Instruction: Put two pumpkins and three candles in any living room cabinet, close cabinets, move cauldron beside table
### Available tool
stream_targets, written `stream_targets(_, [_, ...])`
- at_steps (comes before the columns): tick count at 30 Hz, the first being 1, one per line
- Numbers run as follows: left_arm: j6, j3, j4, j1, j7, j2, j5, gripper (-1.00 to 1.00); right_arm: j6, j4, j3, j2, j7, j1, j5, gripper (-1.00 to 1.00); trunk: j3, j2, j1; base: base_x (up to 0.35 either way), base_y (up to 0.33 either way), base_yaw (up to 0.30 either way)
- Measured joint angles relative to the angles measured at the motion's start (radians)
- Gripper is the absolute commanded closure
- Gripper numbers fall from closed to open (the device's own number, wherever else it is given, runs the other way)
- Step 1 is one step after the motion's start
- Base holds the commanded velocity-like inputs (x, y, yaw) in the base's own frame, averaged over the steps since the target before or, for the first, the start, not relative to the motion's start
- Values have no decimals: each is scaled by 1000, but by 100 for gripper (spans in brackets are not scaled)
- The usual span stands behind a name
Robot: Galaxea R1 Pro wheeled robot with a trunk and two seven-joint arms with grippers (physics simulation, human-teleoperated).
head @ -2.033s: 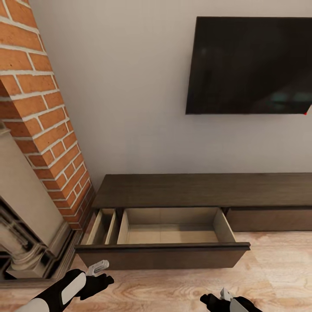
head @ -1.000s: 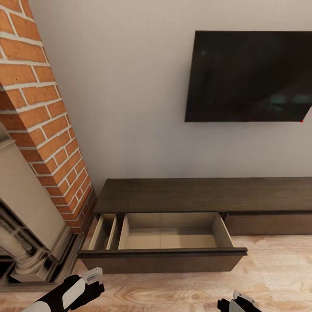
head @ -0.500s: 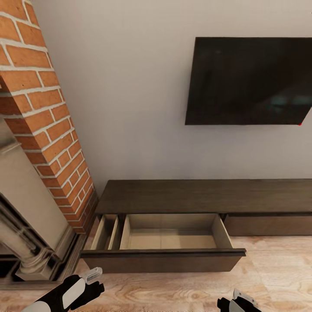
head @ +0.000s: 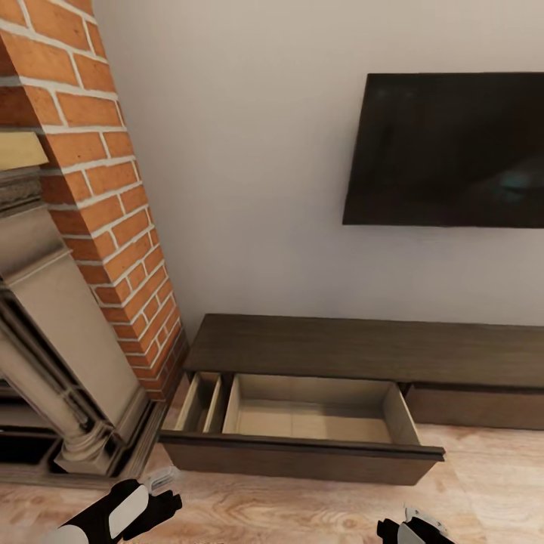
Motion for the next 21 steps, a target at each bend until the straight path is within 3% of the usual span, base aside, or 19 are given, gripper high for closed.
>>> stream_targets(9, [0,1,-1,0,0,1,1,-100,-5,0,0,1,0,0,0,-100,28,63,-35,0,0,284])
stream_targets(21, [0,6,-8,0,-2,2,6,-100,-4,0,0,3,0,1,1,-100,28,63,-35,0,0,291])
